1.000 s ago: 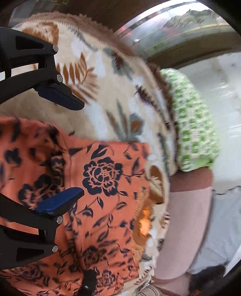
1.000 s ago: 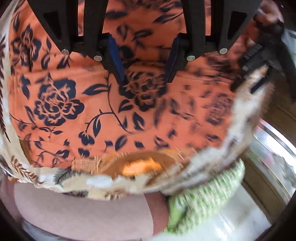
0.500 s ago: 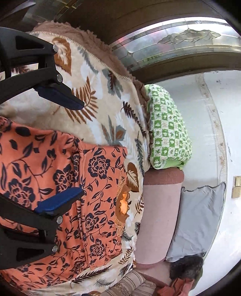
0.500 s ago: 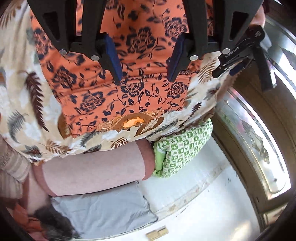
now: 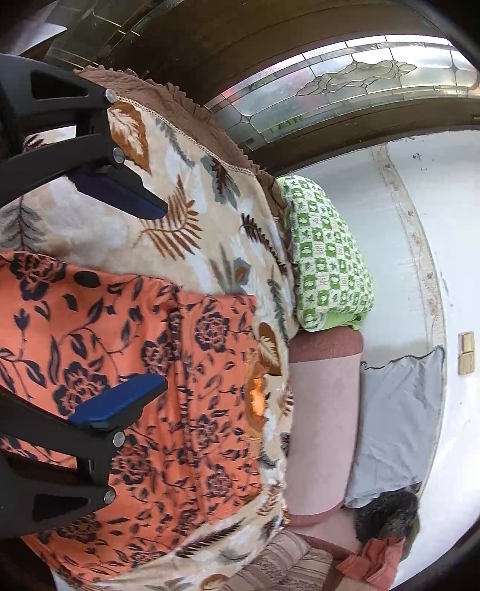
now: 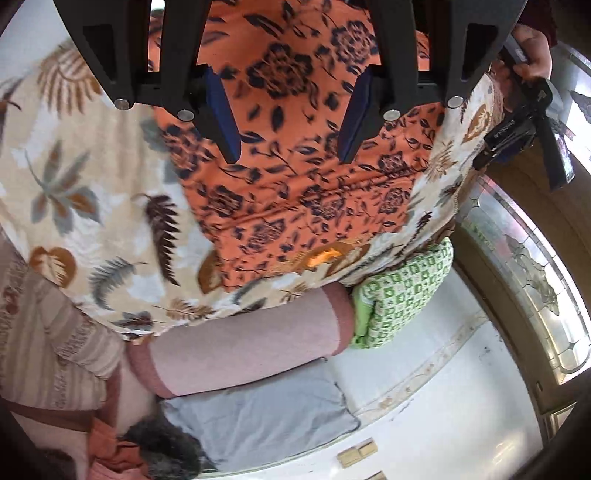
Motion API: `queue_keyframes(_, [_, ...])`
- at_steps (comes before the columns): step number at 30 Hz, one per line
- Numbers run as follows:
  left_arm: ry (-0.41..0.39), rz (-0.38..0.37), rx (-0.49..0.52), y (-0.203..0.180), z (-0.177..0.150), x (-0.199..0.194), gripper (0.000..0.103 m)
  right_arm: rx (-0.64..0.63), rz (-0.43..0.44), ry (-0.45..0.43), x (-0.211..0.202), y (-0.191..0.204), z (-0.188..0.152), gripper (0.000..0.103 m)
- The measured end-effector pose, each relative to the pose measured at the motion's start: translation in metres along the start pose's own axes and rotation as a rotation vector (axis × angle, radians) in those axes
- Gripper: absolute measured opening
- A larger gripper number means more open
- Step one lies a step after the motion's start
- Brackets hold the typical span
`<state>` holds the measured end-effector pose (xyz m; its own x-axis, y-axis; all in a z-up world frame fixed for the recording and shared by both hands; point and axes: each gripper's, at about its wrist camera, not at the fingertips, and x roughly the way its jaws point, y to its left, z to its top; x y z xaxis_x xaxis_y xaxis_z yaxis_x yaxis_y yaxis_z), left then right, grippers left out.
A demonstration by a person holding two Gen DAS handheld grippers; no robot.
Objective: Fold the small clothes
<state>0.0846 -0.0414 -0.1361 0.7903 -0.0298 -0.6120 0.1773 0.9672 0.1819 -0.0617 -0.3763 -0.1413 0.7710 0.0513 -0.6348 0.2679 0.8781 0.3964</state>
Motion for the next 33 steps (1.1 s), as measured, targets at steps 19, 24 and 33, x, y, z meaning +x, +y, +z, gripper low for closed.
queue_keyframes(19, [0.251, 0.059, 0.138, 0.02, -0.104, 0.035, 0.086, 0.295, -0.018, 0.234, 0.014, -0.123, -0.059, 0.06])
queue_keyframes(24, [0.311, 0.024, 0.068, 0.046, -0.111, 0.04, 0.086, 0.379, 0.0, 0.285, 0.025, -0.149, -0.081, 0.06])
queue_keyframes(33, [0.42, -0.044, -0.123, 0.086, -0.12, 0.056, 0.083, 0.43, 0.036, 0.323, 0.046, -0.159, -0.095, 0.06])
